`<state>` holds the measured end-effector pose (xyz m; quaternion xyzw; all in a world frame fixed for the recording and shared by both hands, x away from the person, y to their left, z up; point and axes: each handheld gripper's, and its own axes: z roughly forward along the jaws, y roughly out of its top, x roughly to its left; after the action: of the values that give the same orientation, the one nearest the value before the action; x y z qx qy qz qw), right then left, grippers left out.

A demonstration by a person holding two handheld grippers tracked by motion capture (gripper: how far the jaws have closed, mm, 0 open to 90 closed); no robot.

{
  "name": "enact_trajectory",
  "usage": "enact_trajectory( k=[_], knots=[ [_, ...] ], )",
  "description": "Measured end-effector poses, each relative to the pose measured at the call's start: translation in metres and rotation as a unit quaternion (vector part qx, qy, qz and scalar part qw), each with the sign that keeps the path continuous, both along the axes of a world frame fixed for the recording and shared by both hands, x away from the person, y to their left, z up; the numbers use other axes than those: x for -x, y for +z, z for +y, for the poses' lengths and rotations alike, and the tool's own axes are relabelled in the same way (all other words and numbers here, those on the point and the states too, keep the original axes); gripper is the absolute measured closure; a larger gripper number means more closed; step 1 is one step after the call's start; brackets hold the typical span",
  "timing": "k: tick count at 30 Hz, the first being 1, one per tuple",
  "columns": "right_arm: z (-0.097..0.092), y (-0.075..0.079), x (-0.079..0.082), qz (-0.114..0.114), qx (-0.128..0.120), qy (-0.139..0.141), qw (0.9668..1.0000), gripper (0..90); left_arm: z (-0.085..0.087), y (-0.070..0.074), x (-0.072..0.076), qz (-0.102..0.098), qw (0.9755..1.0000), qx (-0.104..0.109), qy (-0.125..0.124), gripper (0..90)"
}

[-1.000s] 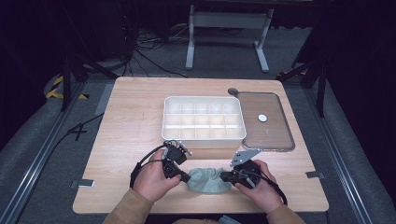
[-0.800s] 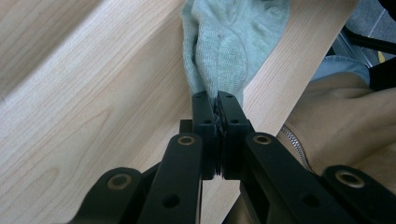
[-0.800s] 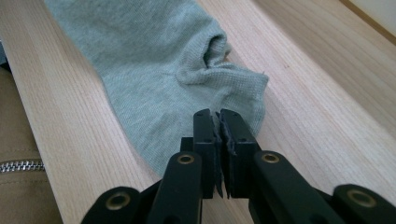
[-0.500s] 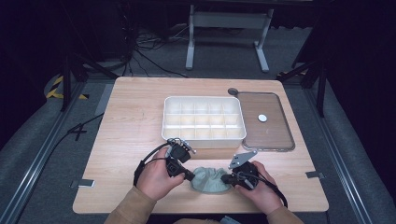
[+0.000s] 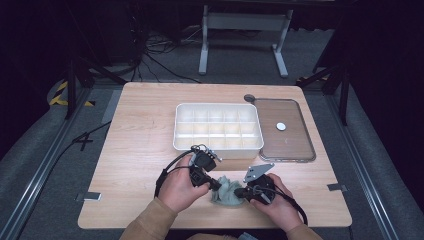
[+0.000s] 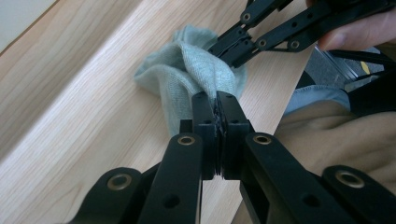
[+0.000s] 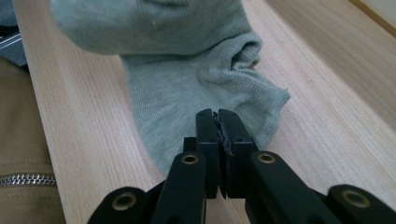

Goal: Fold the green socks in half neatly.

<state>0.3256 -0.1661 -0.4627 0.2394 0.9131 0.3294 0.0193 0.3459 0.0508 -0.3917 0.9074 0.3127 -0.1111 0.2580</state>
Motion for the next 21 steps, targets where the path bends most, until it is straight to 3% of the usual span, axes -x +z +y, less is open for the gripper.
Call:
enact_trajectory(
  k=[14,21],
  knots=[
    [-0.003,-0.003,0.003,-0.01,-0.014,-0.004,0.9999,88.0,-0.031,-0.016,-0.008,0.002,0.9999,-0.01,-0.012,88.0],
    [-0.004,-0.001,0.005,-0.014,-0.013,-0.01,0.9998,82.4,-0.035,-0.028,-0.011,0.005,0.9998,-0.019,-0.005,88.0]
  ],
)
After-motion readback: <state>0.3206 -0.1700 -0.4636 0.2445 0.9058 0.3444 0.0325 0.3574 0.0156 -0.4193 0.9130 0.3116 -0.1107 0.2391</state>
